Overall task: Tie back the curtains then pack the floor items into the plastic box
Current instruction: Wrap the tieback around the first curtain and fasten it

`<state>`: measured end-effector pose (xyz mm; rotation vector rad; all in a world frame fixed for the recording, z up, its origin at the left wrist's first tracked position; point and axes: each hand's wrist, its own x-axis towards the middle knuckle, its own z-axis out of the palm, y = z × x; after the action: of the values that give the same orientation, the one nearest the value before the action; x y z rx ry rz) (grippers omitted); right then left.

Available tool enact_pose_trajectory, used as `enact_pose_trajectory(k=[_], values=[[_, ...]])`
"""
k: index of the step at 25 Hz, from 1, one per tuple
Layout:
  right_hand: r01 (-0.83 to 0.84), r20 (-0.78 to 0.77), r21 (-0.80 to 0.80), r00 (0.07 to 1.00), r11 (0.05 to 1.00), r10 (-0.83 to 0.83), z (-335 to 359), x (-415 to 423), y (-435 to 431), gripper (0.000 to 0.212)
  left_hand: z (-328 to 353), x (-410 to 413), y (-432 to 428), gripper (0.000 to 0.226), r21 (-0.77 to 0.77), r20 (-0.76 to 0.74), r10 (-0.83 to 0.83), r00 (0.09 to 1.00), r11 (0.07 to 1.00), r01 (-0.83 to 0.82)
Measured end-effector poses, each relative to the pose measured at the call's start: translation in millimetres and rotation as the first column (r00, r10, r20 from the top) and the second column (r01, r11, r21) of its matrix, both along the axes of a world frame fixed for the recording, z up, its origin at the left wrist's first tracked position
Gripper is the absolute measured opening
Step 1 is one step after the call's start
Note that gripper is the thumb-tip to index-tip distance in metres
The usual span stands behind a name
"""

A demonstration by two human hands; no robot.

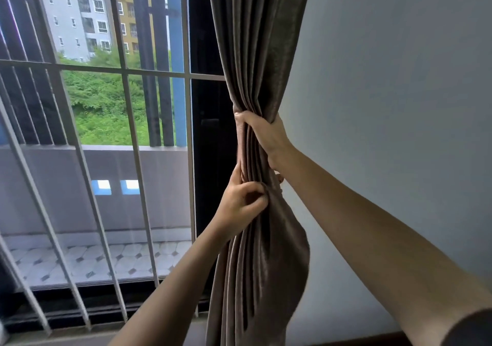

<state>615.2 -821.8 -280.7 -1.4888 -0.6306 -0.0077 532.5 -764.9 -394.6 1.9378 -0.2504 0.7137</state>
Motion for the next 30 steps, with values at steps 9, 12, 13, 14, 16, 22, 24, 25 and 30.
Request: enact_pose_trajectory(k=[9, 12, 13, 14, 16, 22, 24, 25, 30], values=[[-0.181, -0.19, -0.117, 0.969, 0.977, 0.156, 5.2, -4.7, -16.6, 0.05, 16.8, 8.4, -36.6, 0.067, -0.397, -0.075, 0.297, 0.952, 0.867, -0.302], [-0.25, -0.201, -0.172, 0.956, 0.953, 0.214, 5.2, -7.6, -18.1, 0.064, 25.7, 11.2, -39.2, 0.085, -0.371, -0.176, 0.34, 0.924, 0.846, -0.383], [-0.279, -0.189, -0.187, 0.951, 0.942, 0.244, 5.8, -7.5, -21.0, 0.063, 26.1, 13.6, -39.1, 0.083, -0.349, -0.214, 0.363, 0.907, 0.839, -0.418], [-0.312, -0.165, -0.209, 0.945, 0.927, 0.281, 6.5, -6.8, -25.7, 0.059, 26.9, 14.9, -39.4, 0.08, -0.318, -0.242, 0.395, 0.886, 0.831, -0.457], [-0.434, -0.142, -0.236, 0.901, 0.869, 0.411, 7.2, -1.5, -42.0, 0.052, 27.7, 16.1, -40.8, 0.075, -0.253, -0.27, 0.45, 0.851, 0.819, -0.514], [-0.119, 0.079, -0.774, 0.957, 0.622, 0.281, -33.2, 28.5, -108.1, 0.092, 25.8, 19.2, -33.0, 0.07, -0.224, -0.265, 0.45, 0.853, 0.832, -0.508], [0.091, 0.267, -0.847, 0.925, 0.523, 0.271, -52.5, 25.0, -112.3, 0.087, 24.0, 20.6, -31.7, 0.069, -0.218, -0.253, 0.463, 0.849, 0.828, -0.516], [0.195, 0.378, -0.829, 0.887, 0.525, 0.267, -58.0, 23.6, -109.9, 0.074, 23.0, 20.5, -31.7, 0.069, -0.214, -0.249, 0.467, 0.849, 0.828, -0.518], [0.442, 0.576, -0.552, 0.815, 0.707, -0.06, -56.3, 21.4, -89.9, 0.011, 20.0, 21.9, -33.5, 0.073, -0.254, -0.215, 0.441, 0.872, 0.837, -0.485]])
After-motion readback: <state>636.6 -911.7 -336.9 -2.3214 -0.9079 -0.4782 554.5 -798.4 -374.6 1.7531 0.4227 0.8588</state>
